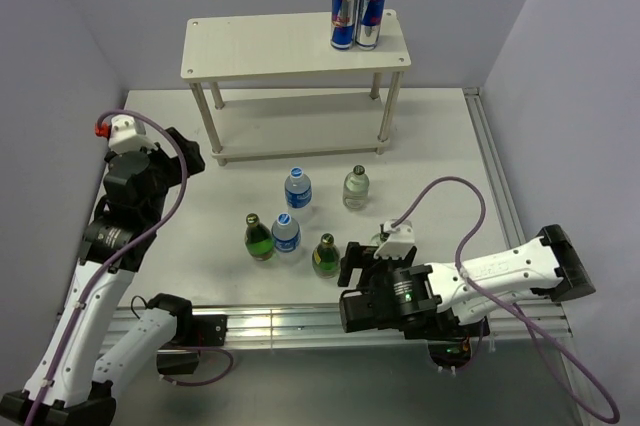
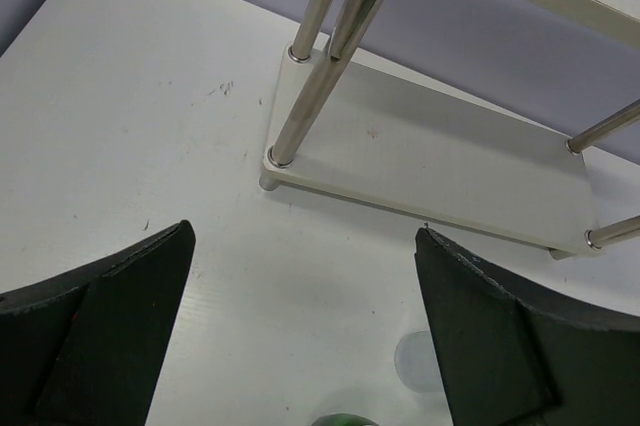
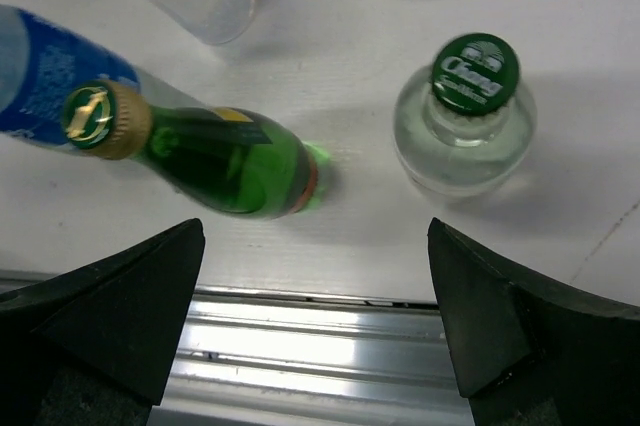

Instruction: Place and organize the beverage onto the shelf

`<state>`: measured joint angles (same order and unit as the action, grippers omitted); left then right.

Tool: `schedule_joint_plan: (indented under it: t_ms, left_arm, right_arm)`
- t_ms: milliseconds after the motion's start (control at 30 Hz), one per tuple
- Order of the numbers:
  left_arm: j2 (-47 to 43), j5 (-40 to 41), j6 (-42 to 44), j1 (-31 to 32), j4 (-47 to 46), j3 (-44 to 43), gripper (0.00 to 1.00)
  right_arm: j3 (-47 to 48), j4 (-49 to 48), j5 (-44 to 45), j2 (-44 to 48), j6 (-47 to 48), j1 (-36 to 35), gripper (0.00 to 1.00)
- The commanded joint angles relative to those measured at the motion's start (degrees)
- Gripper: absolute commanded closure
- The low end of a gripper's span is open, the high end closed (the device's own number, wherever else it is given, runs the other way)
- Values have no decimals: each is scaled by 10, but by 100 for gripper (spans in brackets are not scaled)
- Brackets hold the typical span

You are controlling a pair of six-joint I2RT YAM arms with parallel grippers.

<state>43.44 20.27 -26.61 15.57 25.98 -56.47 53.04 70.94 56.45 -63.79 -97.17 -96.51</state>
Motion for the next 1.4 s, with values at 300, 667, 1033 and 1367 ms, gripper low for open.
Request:
schedule_joint_plan:
  t_ms: [300, 667, 1033, 1367]
  left_arm:
    - [-14, -7, 9, 2, -19, 4, 1]
    - [-13, -10, 9, 2, -19, 4, 1]
    - [-13, -14, 9, 2, -19, 5, 1]
    - [-19, -17, 9, 2, -19, 3, 1]
  right_arm:
    - [-49, 119, 61, 47, -167, 34, 0]
    - [-74, 117, 115, 45, -159, 122, 0]
    - [-70, 76, 147, -11, -137, 135, 16]
    - [-91, -2, 141, -20, -72, 156, 27]
